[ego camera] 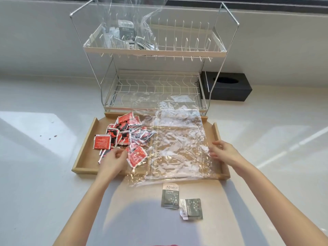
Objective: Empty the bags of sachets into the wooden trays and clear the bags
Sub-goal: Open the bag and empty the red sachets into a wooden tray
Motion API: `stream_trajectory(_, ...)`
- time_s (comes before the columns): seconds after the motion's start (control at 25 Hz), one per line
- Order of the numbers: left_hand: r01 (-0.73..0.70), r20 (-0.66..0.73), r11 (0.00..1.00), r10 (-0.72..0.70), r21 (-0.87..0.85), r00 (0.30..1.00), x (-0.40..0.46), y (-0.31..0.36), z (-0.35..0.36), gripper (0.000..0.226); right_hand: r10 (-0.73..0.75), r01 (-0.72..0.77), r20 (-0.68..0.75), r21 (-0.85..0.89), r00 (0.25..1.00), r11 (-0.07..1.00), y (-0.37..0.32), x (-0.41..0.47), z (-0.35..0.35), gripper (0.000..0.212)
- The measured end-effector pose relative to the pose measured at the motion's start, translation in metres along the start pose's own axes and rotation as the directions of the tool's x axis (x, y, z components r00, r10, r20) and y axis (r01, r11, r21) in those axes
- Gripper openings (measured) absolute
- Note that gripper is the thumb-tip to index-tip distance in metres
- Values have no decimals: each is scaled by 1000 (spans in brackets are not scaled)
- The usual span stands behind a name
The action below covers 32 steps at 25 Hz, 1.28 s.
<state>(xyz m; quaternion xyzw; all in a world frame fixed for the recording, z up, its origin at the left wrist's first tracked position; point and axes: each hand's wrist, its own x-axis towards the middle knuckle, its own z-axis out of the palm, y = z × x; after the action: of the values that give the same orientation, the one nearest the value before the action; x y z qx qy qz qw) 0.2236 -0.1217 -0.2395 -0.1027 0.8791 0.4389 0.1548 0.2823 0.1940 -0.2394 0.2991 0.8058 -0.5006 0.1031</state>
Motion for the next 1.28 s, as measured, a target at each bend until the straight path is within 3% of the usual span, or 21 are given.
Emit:
stream_trajectory(0.28,7,-3,1000,-7,3,1000,39,26,3,30,-5,7,-25,55,1000,998,-29,50,2,40)
stream_trajectory(0.44,-38,-25,997,37,-62,999,46,35,14,18,6,4,-60,170,998,986,-28,67,12,9)
stream_trajectory(0.64,5,-18,966,-10,-258,1000,48,33,9,22,-26,51,-89,298,996,953,-29,57,8,14)
stream_trajectory(0.84,-87,-61,930,70,-358,996,32,47,-5,16,-130,171,-132,383,983,908,-38,27,-7,25)
stream_trajectory(1.04,-233,-143,896,192,-379,971,13,71,-22,7,-345,374,-149,263,927,890,-53,-2,-32,30)
stream_trajectory(1.28,-372,-177,872,331,-317,927,-15,97,-32,8,-449,494,-280,116,849,862,-54,-28,-65,18)
